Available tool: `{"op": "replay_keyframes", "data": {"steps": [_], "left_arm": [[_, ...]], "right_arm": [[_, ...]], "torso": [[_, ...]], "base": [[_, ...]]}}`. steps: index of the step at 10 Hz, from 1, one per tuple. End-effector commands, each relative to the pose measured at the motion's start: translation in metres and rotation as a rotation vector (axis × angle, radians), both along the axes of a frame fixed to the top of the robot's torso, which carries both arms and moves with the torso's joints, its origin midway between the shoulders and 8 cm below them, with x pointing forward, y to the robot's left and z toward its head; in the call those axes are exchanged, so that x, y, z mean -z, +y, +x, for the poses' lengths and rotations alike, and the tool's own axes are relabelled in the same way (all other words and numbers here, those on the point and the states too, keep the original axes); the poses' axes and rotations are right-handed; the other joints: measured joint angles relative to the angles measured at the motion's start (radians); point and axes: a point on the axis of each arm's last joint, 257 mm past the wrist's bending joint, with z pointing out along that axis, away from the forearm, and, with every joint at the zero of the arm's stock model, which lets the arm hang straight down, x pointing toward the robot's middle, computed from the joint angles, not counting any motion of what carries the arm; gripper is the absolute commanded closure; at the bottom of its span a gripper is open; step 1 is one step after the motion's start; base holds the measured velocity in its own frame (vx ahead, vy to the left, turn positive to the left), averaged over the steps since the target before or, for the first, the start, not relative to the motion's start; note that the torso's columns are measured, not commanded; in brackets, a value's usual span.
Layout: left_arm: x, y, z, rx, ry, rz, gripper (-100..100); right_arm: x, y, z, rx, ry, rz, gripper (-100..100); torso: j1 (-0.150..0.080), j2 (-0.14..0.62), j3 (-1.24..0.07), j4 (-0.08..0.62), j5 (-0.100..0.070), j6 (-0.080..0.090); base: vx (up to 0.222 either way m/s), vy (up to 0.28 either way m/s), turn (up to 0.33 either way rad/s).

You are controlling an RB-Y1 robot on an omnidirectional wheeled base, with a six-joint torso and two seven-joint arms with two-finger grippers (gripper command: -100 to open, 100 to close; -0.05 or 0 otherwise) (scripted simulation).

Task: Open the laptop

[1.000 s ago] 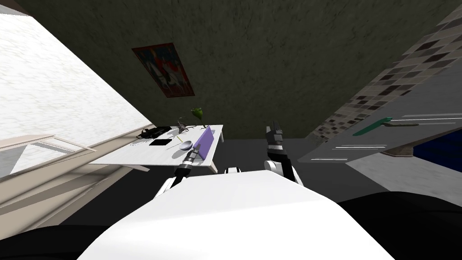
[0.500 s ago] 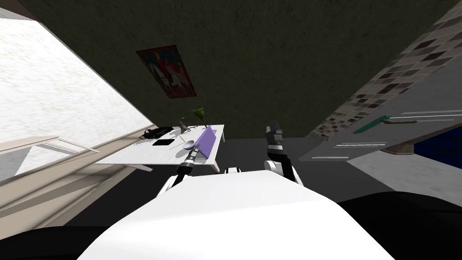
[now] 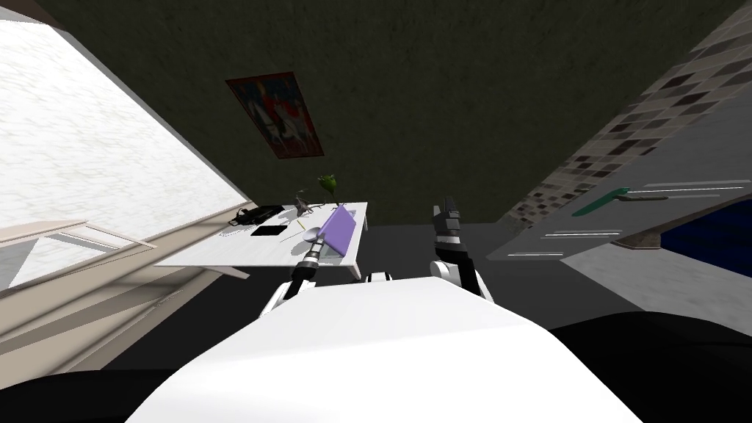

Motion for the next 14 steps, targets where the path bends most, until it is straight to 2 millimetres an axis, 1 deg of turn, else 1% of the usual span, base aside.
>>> {"op": "replay_keyframes", "data": {"steps": [1,2,4,5,10,11,12,14], "left_arm": [[0.001,0.000,0.002,-0.002,0.005,-0.040,100],[0.013,-0.003,0.006,-0.007,0.014,-0.129,100],[0.024,-0.007,0.010,-0.010,0.019,-0.213,100],[0.029,-0.010,0.012,-0.011,0.022,-0.254,100],[0.056,-0.025,0.021,-0.018,0.036,-0.461,100],[0.055,-0.023,0.019,-0.020,0.039,-0.432,100],[0.066,-0.028,0.017,-0.021,0.044,-0.481,100],[0.083,-0.037,0.013,-0.022,0.045,-0.566,100]], "right_arm": [[0.000,0.000,0.000,0.000,0.000,0.000,0],[0.000,0.000,0.000,0.000,0.000,0.000,0],[0.000,0.000,0.000,0.000,0.000,0.000,0],[0.000,0.000,0.000,0.000,0.000,0.000,0],[0.000,0.000,0.000,0.000,0.000,0.000,0],[0.000,0.000,0.000,0.000,0.000,0.000,0],[0.000,0.000,0.000,0.000,0.000,0.000,0],[0.000,0.000,0.000,0.000,0.000,0.000,0]], "torso": [[-0.001,0.002,0.001,0.001,-0.001,0.000],[-0.005,0.003,0.001,0.001,-0.002,-0.001],[0.003,0.004,0.002,0.001,0.001,-0.001],[0.004,0.003,0.002,0.001,0.001,-0.001],[-0.002,0.003,0.002,0.002,-0.001,-0.001],[-0.002,0.004,0.002,0.002,-0.001,-0.001],[-0.005,0.004,0.002,0.002,-0.002,-0.001],[0.001,0.001,0.001,0.001,0.000,-0.001]], "base": [[-0.008,0.049,-0.010],[-0.007,0.095,-0.020],[-0.025,0.153,-0.030],[-0.015,0.146,-0.016],[-0.020,0.125,-0.018],[-0.007,0.052,-0.009],[0.007,0.061,-0.018],[0.021,0.109,-0.032]]}}
